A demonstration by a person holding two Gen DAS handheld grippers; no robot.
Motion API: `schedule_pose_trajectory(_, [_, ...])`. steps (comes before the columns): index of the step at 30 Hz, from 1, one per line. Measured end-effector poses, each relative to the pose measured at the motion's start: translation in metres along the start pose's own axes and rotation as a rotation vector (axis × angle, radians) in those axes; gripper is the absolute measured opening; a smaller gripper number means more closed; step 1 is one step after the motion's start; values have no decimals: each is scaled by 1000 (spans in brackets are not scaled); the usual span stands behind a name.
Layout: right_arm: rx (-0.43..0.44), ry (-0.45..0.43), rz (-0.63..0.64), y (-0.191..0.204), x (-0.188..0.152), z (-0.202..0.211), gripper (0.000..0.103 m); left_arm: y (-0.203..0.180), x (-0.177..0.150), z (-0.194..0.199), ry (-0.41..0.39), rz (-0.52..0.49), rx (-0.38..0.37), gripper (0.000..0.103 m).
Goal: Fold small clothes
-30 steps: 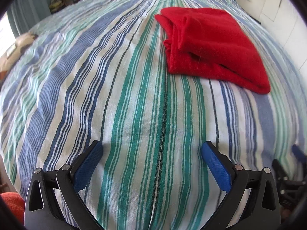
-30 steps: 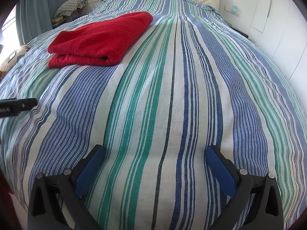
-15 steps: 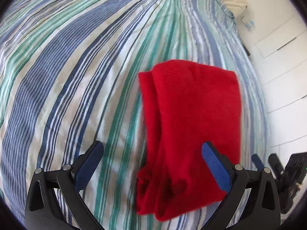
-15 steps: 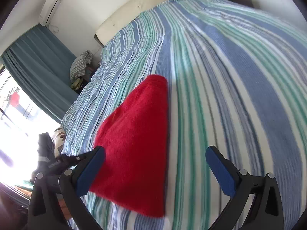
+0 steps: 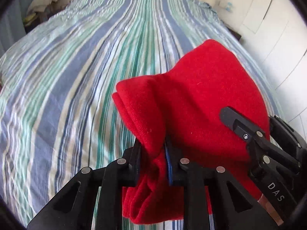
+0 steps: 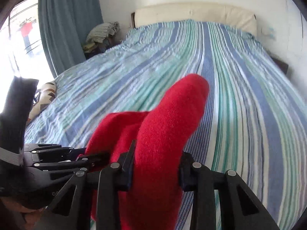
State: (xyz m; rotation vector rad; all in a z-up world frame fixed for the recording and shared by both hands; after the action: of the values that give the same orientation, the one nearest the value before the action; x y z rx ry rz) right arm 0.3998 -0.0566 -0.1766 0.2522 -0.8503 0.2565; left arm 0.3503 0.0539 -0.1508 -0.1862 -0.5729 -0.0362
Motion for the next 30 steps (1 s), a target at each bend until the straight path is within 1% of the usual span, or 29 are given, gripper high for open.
schedule_pose_trajectory(1, [3,-40,14,4,8,15,35,-1,9,15,-37,-4,-7,21])
schedule_pose_trajectory(3, [20,-97,9,1,32,33,35,-4,26,41,-99,-9,-15,21])
schedule_pose_trajectory(5, [31,-115,-28,-1,43,39,36,-6,38,51,-121,-8,-22,26])
schedule_pose_trajectory(6, [34,-102,-60,-8,45,34,40,-8,42,42,-104,-5,-15,41])
schedule_pose_trajectory(7, [40,-71,-100,-15,41,28,51,-6,41,28,-64,-5,0,67])
schedule_pose_trajectory(8, [29,-24,-149,-27,35,15,59,0,36,12,-23,-9,43,78])
schedule_pose_trajectory(9, [-4,17,-184,-41,23,7,77,7,25,-3,8,-12,112,80])
schedule_pose_trajectory(10, [-47,54,-207,-53,8,4,81,16,11,-15,39,-14,183,76])
schedule_pose_trajectory(11, [-79,81,-216,-63,-8,6,81,21,-2,-22,60,-18,226,75])
schedule_pose_trajectory(12, [-95,97,-217,-68,-24,15,81,25,-20,-21,62,-27,236,75])
schedule_pose_trajectory(14, [-103,111,-187,-73,-55,38,88,26,-57,-6,43,-76,261,75])
schedule_pose_trajectory(15, [-118,121,-160,-74,-71,49,95,24,-74,4,26,-109,289,78])
schedule_pose_trajectory(16, [-132,136,-133,-74,-88,62,99,20,-92,16,9,-140,311,87])
schedule_pose_trajectory(18, [-133,174,-88,-71,-119,84,99,7,-121,41,-24,-180,335,97])
schedule_pose_trajectory(20, [-137,225,-49,-63,-144,105,99,-8,-143,63,-42,-205,328,98])
schedule_pose_trajectory(22, [-135,234,-17,-56,-160,131,102,-25,-154,81,-43,-223,317,98])
schedule_pose_trajectory(25, [-145,192,4,-49,-167,175,103,-51,-152,107,-77,-270,315,100])
schedule_pose_trajectory(28, [-161,169,8,-47,-160,207,103,-66,-142,135,-131,-276,314,101])
schedule_pose_trajectory(30, [-173,165,17,-46,-152,225,103,-73,-130,152,-151,-267,335,101])
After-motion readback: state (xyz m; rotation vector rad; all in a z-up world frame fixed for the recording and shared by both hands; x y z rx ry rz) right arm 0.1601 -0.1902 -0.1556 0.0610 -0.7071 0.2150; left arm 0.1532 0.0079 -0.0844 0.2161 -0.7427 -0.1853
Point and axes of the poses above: each gripper's, at about its wrist camera, not at the fingertips, and z roughly against the way its jaws point, y to its left, x to its top, the point moved 5 cm from there along -z, roughly the way its jaws point
